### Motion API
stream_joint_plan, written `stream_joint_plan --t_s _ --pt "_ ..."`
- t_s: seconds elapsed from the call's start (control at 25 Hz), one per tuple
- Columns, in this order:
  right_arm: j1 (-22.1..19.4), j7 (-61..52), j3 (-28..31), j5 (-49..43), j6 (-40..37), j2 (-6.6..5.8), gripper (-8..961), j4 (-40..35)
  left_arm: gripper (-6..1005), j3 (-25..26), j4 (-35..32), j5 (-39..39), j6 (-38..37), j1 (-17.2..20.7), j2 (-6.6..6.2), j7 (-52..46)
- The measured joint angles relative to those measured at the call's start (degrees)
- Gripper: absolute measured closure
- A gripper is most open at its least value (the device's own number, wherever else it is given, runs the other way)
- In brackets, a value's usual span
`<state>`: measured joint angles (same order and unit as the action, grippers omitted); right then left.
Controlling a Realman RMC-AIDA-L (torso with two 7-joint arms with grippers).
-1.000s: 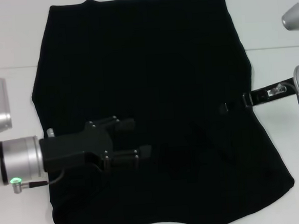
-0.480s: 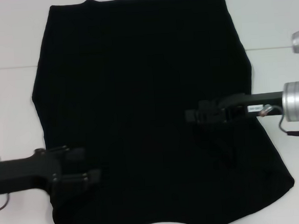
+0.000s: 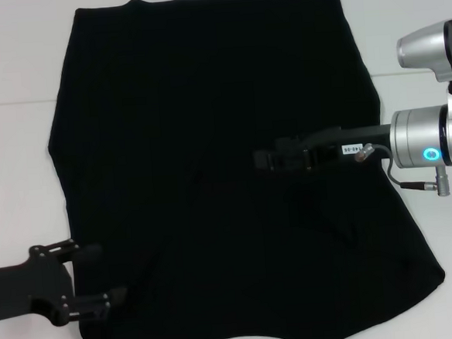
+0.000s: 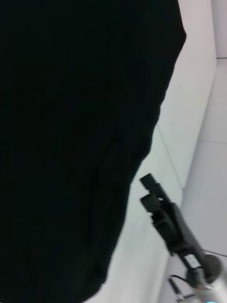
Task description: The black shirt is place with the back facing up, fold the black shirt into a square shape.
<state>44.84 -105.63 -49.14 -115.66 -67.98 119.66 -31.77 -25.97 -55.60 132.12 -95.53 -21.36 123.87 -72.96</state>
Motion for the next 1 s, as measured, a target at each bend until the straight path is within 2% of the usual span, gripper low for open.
stream_joint_plan --t_s 0.24,0.92,1.0 --pt "0.94 -0.18 0.6 0.88 0.05 0.12 252 0.69 160 -5.66 0.84 2.2 5.39 -0.01 0.47 3.28" --pt "0.42 -0.55 0.63 4.12 0.13 0.06 252 1.45 161 -10.0 2.18 4.36 12.88 -0.57 0.63 5.28" --pt "0.42 -0.86 0.63 4.13 0.13 0.0 252 1.45 190 -10.05 1.97 4.27 13.12 -0.63 0.64 4.8"
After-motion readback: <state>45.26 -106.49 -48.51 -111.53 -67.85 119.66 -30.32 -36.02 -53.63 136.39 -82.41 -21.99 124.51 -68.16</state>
